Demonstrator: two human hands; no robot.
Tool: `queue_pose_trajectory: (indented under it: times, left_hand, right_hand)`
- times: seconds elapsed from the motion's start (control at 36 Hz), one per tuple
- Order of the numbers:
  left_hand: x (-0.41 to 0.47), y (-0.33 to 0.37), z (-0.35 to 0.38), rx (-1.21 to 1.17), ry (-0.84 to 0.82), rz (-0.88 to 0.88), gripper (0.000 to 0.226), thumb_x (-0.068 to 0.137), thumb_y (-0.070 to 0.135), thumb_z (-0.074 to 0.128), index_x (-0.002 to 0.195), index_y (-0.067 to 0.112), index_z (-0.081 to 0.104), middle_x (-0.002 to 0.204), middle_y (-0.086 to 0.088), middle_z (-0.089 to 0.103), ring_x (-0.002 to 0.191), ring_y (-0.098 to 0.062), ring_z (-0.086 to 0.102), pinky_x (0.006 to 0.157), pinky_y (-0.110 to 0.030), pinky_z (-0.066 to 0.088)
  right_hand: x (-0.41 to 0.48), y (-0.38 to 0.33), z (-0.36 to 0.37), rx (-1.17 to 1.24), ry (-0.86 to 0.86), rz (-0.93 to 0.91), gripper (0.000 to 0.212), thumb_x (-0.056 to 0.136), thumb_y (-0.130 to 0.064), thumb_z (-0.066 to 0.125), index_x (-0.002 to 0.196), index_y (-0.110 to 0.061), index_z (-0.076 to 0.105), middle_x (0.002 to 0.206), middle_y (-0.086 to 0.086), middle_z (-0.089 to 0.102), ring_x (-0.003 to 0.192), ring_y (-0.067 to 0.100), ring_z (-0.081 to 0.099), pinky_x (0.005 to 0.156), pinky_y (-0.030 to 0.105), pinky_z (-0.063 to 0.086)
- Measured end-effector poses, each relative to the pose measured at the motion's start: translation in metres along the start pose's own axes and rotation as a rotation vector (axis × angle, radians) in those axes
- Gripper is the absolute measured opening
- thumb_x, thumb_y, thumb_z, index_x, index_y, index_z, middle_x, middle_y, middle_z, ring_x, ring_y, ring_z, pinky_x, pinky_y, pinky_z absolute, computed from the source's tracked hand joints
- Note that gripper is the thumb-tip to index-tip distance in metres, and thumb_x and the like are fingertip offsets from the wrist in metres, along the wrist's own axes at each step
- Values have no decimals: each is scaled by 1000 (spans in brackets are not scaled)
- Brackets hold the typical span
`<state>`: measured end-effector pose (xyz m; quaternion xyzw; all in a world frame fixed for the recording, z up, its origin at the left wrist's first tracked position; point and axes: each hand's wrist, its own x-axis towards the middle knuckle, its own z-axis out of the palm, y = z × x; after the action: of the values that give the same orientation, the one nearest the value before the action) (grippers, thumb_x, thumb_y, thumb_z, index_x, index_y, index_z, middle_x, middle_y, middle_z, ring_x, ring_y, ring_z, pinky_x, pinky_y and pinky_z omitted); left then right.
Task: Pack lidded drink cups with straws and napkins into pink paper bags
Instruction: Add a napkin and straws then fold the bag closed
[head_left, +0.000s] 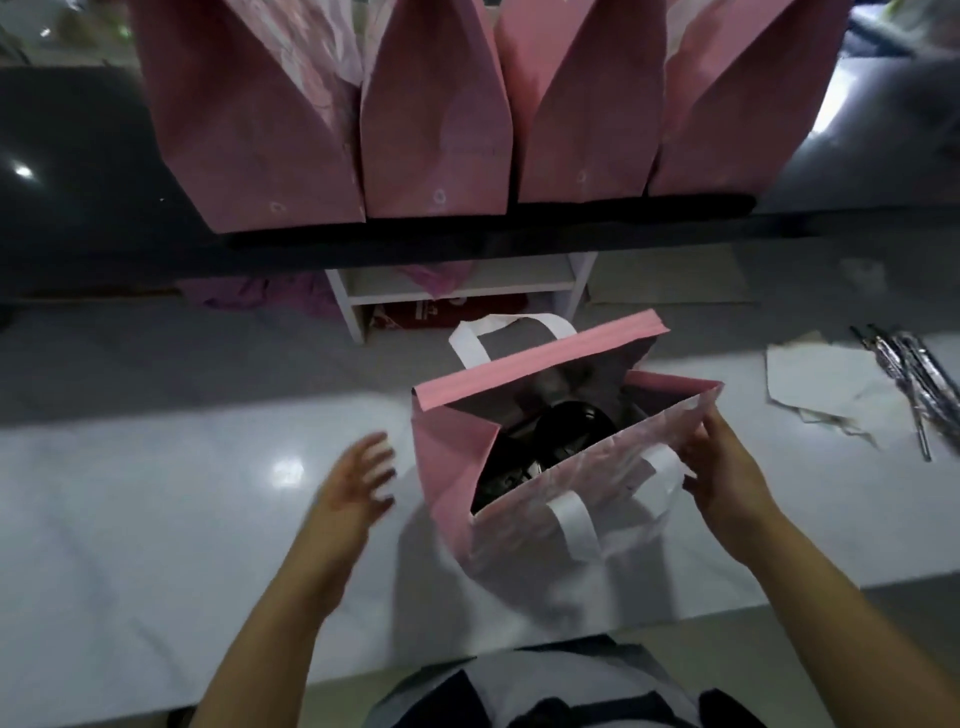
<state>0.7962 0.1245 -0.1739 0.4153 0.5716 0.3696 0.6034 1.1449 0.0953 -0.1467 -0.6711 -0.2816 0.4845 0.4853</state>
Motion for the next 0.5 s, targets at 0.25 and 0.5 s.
queue_pose_trajectory:
  times: [0.25, 0.5]
  left_hand:
    - [-13, -42, 6, 223, -482, -85, 114, 72, 8, 86, 151, 53, 17, 149, 24, 41, 132, -2, 47, 101, -24, 50]
    - [-7, -30, 7, 98, -264, 116, 61, 85, 14, 75, 137, 37, 51, 124, 11, 67, 116, -14, 63, 84, -24, 57]
  right_hand:
    - [-25, 29, 23, 39, -2, 17, 39, 104, -49, 26, 113, -38, 62, 106, -15, 74, 109, 11, 63, 89, 34, 45]
    - [-42, 31, 40, 49, -57, -20, 55, 91, -68, 33, 120, -35, 65, 122, -1, 71, 115, 23, 63, 92, 39, 45]
